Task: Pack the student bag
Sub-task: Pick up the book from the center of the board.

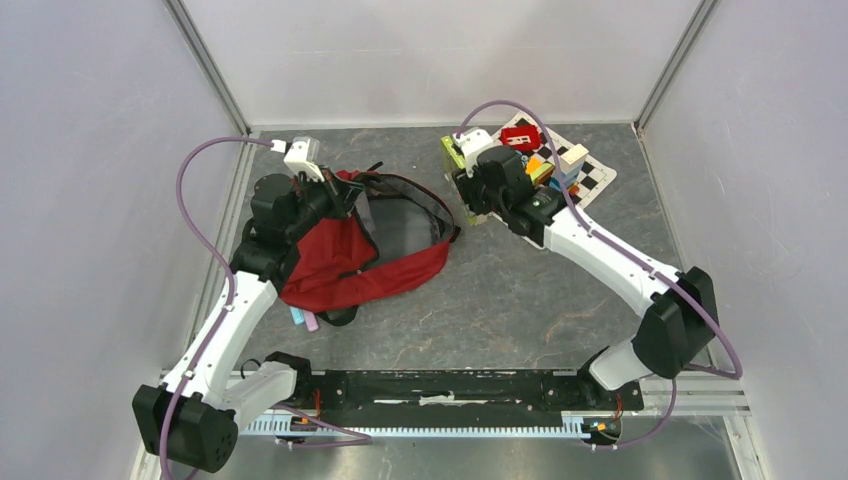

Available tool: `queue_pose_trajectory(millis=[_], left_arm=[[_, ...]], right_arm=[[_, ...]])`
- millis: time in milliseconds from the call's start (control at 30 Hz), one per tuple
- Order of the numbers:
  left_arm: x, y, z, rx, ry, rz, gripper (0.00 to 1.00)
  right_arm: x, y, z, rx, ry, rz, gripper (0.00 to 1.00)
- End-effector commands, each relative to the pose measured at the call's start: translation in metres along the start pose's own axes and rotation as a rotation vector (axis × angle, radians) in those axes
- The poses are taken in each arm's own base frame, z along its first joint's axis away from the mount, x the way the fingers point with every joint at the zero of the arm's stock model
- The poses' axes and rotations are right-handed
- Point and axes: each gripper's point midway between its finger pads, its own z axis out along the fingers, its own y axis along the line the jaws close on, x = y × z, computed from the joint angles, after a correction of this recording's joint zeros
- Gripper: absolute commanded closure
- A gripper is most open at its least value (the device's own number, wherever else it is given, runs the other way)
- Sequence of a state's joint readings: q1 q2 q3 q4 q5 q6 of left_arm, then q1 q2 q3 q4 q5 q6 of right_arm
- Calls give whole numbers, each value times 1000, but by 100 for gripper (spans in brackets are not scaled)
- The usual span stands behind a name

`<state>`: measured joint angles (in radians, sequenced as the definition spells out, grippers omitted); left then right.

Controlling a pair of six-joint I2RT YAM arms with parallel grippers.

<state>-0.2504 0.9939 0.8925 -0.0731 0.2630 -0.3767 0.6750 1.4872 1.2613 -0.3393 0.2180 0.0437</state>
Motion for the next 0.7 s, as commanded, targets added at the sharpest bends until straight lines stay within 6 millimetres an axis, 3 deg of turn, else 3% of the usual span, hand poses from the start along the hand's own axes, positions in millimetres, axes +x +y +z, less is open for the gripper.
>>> queue_pose_trajectory(millis=[0,333,667], left_arm=[[-22,-12,-4,40,-75,46,98],[-22,-15,-5,50,-75,45,98],[-22,-12,-5,30,-76,54,98]], right_arm=[[-15,-23,9,57,36,-89,46],[-23,-36,61,70,82,-113,45],[-13,-41,88,72,126,-133,42]])
